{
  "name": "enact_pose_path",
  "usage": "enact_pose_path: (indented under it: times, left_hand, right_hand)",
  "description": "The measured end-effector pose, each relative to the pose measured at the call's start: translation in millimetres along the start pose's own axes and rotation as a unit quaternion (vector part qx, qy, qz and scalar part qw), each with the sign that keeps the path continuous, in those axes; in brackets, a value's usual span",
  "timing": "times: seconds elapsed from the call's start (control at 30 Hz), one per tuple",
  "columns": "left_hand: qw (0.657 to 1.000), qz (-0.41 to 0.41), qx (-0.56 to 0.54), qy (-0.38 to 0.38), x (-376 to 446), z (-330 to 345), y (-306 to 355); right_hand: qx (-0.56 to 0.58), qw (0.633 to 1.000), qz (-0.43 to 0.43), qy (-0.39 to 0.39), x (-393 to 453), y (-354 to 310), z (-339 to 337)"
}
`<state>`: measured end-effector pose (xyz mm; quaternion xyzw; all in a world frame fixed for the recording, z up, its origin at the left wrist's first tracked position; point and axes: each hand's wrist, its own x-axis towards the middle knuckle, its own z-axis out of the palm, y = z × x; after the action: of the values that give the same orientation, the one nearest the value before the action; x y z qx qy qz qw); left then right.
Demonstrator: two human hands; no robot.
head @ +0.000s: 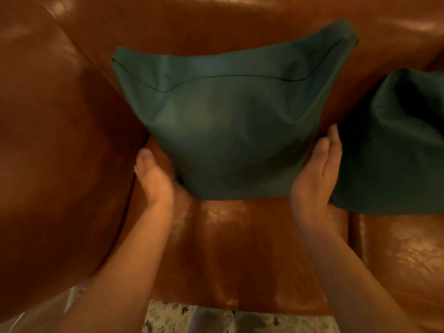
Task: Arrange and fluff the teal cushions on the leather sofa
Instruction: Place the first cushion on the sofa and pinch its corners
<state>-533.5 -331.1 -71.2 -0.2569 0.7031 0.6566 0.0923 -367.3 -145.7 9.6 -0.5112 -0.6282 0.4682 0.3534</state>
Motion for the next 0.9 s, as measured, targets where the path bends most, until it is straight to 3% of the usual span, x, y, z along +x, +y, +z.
enact_pose_path:
  times: [0.07, 0.17, 0.33, 0.4, 0.57, 0.73, 0.9]
  left_hand:
    - [0.993, -0.019, -0.116, -0.007, -5, 29, 25]
    - [0.982, -0.048, -0.181, -0.012, -27, 58, 46]
    - [0.971, -0.122, -0.205, -0.019, -29, 57, 35]
    - [0.97, -0.164, -0.181, -0.02, -29, 53, 24]
    - [0.972, -0.23, -0.044, -0.011, -37, 44, -8]
    - [0.963, -0.231, 0.085, -0.114, -22, 10, -1]
    - [0.954, -0.184, 0.177, -0.158, 14, -15, 21]
  right_hand:
    - [0.068, 0.997, -0.013, 0.02, 8, -28, 22]
    - [0.055, 0.998, 0.026, 0.012, 18, -21, 43]
    - [0.049, 0.976, 0.211, 0.004, 31, 50, 43]
    - [0.07, 0.962, 0.264, 0.006, 33, 60, 43]
    - [0.071, 0.949, 0.306, -0.012, 49, 71, 38]
    - [0.044, 0.91, 0.413, 0.001, 55, 91, 6]
    - [0.065, 0.893, 0.444, 0.036, 48, 89, -12]
